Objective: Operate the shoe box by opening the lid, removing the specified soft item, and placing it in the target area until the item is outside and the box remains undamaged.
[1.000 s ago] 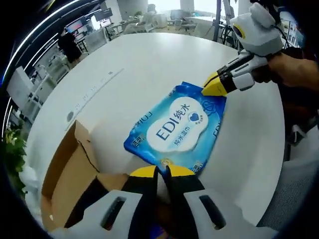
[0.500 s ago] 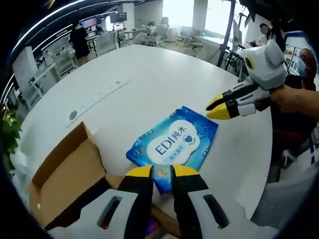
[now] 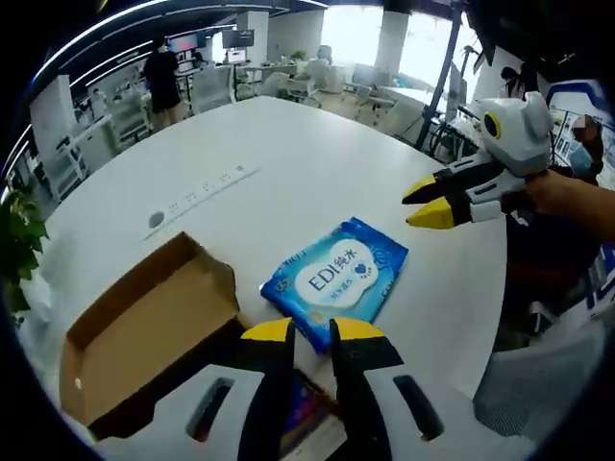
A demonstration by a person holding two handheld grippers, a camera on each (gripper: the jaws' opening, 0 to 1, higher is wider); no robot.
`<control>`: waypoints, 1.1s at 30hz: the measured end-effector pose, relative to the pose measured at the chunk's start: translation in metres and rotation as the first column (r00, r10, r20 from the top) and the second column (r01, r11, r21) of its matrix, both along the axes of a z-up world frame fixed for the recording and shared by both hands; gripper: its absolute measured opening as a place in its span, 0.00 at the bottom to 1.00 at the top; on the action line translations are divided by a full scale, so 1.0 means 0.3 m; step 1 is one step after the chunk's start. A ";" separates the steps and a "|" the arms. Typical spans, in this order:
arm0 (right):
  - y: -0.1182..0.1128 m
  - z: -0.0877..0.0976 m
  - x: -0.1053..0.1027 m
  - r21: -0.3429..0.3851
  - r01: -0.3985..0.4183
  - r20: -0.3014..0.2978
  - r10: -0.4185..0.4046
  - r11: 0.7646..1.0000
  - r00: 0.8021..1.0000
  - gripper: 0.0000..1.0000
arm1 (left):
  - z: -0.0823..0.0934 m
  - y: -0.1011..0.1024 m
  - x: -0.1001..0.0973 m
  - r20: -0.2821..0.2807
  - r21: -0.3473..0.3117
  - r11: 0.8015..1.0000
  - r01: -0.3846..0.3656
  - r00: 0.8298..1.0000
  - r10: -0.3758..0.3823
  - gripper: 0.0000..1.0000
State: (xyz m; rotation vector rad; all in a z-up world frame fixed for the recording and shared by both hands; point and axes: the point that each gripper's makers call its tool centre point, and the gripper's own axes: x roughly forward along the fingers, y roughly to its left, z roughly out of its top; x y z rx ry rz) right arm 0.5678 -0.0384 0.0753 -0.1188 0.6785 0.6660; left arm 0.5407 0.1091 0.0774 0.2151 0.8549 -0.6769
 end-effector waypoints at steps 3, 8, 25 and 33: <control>0.033 0.040 0.000 -0.004 -0.028 0.024 0.029 1.000 0.999 0.20 | 0.019 0.037 -0.009 0.006 -0.005 1.000 0.001 1.000 -0.001 0.13; 0.106 0.083 -0.006 -0.006 -0.091 0.052 0.091 0.996 0.995 0.20 | 0.040 0.092 -0.017 0.028 -0.017 1.000 0.002 1.000 -0.001 0.14; 0.392 0.137 -0.046 -0.023 -0.284 0.104 0.284 0.959 0.953 0.19 | -0.018 0.275 -0.069 0.007 0.010 1.000 0.028 1.000 -0.028 0.14; 0.544 0.107 -0.092 -0.055 -0.406 0.126 0.410 0.912 0.904 0.14 | -0.063 0.310 -0.119 -0.021 -0.004 0.998 0.062 0.998 -0.062 0.14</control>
